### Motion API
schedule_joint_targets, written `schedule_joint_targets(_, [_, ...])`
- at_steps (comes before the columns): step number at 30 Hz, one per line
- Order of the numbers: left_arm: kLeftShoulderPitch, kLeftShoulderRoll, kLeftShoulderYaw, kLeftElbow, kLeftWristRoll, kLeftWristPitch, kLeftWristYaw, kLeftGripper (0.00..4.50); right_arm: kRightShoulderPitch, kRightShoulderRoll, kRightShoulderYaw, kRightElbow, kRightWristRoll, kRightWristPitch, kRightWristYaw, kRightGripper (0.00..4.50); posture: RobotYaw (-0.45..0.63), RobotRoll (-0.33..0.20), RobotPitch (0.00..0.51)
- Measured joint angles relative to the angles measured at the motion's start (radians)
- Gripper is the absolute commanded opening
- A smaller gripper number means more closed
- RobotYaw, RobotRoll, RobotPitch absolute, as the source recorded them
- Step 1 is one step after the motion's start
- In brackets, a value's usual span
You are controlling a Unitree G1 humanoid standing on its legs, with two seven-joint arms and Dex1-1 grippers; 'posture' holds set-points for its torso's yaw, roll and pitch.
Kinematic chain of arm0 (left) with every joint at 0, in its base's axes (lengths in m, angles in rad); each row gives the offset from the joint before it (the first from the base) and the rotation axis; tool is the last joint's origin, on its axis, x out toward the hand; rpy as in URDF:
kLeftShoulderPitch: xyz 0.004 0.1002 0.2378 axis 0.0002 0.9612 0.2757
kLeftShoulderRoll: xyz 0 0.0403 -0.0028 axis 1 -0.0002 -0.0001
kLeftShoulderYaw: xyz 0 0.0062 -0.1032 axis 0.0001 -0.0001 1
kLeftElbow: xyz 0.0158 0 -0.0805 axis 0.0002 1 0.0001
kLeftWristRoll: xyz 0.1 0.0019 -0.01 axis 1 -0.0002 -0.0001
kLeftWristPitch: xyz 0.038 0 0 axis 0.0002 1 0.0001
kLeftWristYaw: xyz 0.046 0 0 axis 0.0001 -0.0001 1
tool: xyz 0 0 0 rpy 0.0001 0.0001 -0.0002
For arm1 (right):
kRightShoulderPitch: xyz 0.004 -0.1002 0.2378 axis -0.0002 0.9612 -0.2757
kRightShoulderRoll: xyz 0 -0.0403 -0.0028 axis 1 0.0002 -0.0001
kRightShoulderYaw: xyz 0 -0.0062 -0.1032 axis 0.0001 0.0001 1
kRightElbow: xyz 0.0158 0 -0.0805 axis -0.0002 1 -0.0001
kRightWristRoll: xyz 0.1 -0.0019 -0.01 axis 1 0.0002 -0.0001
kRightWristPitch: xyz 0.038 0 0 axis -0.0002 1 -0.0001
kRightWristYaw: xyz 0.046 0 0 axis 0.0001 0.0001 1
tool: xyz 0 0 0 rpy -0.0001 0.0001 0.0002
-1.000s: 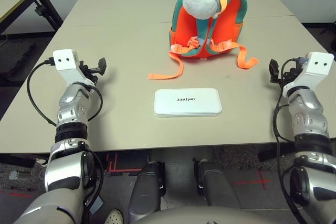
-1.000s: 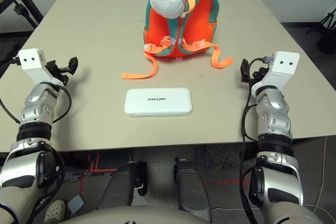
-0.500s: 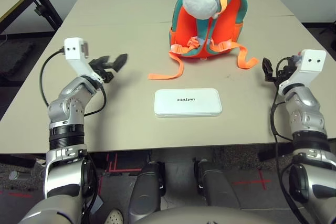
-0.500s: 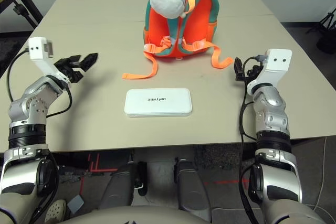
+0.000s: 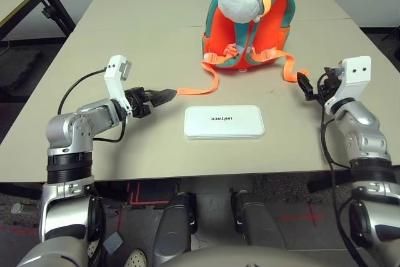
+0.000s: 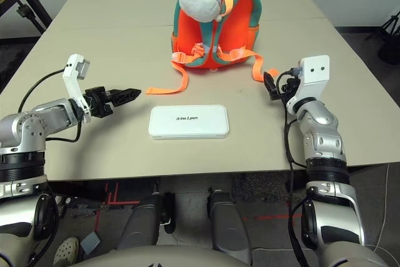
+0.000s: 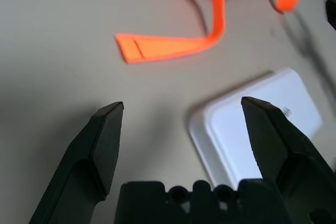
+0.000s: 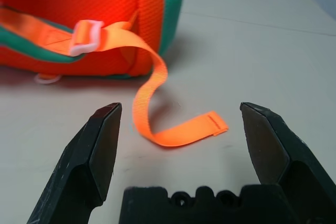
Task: Put the pencil case into the backpack and zip it.
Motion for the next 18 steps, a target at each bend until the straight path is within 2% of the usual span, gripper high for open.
schedule_joint_targets(5, [-0.006, -0.005, 0.021, 0.014, -0.053, 0.161, -0.005, 4.50, 0.010, 0.000, 0.002, -0.013, -0.008, 0.003, 0.007, 4.45, -0.04, 0.000, 0.131])
schedule_joint_targets(9, [-0.033, -0.046, 0.081, 0.075, -0.076, 0.269, -0.005, 4.50, 0.034, -0.006, 0.014, -0.037, -0.017, 0.017, 0.025, 4.45, -0.05, 0.000, 0.134])
schedule_joint_targets(14, [-0.041, -0.056, 0.087, 0.124, -0.074, 0.297, 0.006, 4.50, 0.061, -0.059, 0.057, -0.064, -0.055, 0.015, 0.080, 2.81, -0.07, 0.000, 0.133])
schedule_joint_targets(18, [-0.044, -0.070, 0.083, 0.160, -0.061, 0.292, 0.010, 4.50, 0.074, -0.079, 0.085, -0.097, -0.074, 0.013, 0.122, 1.20, -0.08, 0.000, 0.132])
